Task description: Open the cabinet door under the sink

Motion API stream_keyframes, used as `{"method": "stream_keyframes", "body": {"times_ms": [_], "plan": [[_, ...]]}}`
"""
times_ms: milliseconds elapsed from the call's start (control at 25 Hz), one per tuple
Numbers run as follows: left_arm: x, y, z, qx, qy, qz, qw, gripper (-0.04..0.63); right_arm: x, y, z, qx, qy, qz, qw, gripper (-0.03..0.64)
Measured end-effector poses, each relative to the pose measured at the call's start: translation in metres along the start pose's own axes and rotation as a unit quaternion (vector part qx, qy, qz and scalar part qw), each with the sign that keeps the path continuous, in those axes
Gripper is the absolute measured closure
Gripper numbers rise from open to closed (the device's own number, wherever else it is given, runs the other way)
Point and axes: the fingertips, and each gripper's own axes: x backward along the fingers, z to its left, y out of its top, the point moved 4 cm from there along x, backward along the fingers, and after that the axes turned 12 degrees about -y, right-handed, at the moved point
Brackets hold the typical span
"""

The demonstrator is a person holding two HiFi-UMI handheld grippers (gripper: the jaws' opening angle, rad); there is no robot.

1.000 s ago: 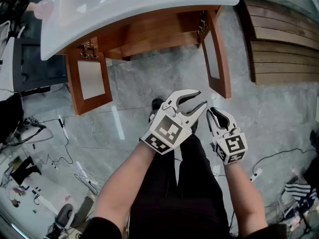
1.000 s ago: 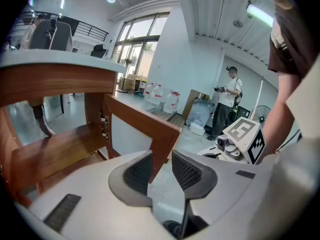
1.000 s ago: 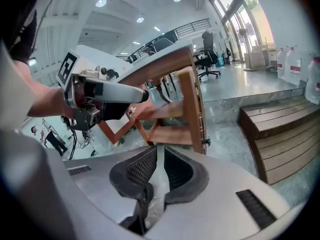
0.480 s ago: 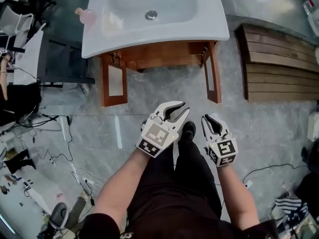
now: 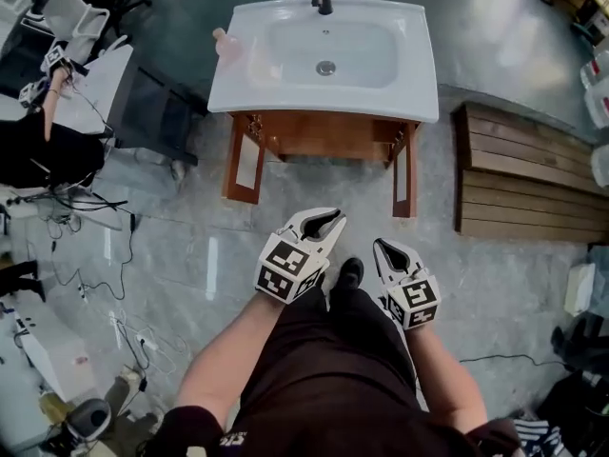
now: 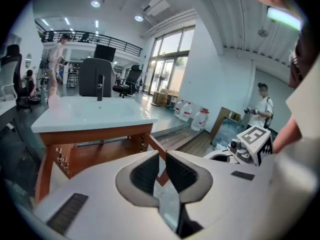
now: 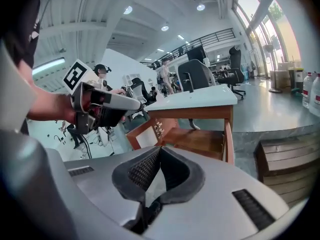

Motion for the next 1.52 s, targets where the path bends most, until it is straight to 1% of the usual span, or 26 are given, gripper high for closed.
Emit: {"method": "stream_keyframes", "body": {"times_ms": [80,160,280,360,480,600,720,840,1000,1080,1160,1240,1320,1400,1520], "plan": [[0.029,0.012,-0.005,0.021,0.02,-0.017,0.9994,0.543,0.012,0.012,0.015,0.015,0.015,-0.004,1.0,0.601],[0.056,0.022,-0.008,0.031,0.037,-0.028,0.9985,0.546,0.02,0.032,0.027,0.027,0.022,-0.013,0.999,0.601],[0.084,0.034,-0.008,0.023,0.059,-0.038,0.9973,0.548,0.024,0.072,0.029,0.035,0.022,-0.04,0.998,0.601],[0.097,0.04,-0.007,0.021,0.069,-0.048,0.9962,0.549,0.029,0.095,0.03,0.03,0.019,-0.056,0.998,0.601],[0.114,0.048,-0.008,0.017,0.08,-0.066,0.9945,0.554,0.036,0.12,0.037,0.024,0.022,-0.071,0.997,0.601],[0.135,0.057,-0.005,0.007,0.089,-0.084,0.9924,0.555,0.041,0.141,0.058,0.034,0.037,-0.084,0.995,0.603],[0.164,0.072,0.008,-0.006,0.103,-0.099,0.9898,0.557,0.041,0.165,0.083,0.052,0.05,-0.101,0.992,0.603],[0.198,0.088,0.023,-0.025,0.114,-0.118,0.9861,0.557,0.04,0.191,0.109,0.063,0.054,-0.12,0.989,0.603],[0.243,0.112,0.05,-0.055,0.124,-0.146,0.9799,0.557,0.033,0.233,0.151,0.052,0.074,-0.156,0.984,0.604],[0.264,0.124,0.063,-0.066,0.126,-0.159,0.9769,0.557,0.029,0.257,0.17,0.053,0.069,-0.172,0.981,0.604],[0.281,0.133,0.074,-0.075,0.121,-0.169,0.9754,0.558,0.026,0.276,0.185,0.051,0.062,-0.185,0.979,0.606],[0.295,0.139,0.084,-0.086,0.114,-0.173,0.9746,0.558,0.027,0.293,0.198,0.041,0.063,-0.198,0.977,0.606],[0.307,0.144,0.097,-0.097,0.118,-0.176,0.9723,0.558,0.029,0.306,0.206,0.033,0.065,-0.21,0.975,0.606],[0.316,0.149,0.11,-0.098,0.132,-0.184,0.9691,0.558,0.03,0.316,0.208,0.035,0.058,-0.222,0.973,0.606],[0.327,0.156,0.124,-0.076,0.154,-0.205,0.9637,0.558,0.03,0.324,0.201,0.036,0.047,-0.234,0.97,0.606]]}}
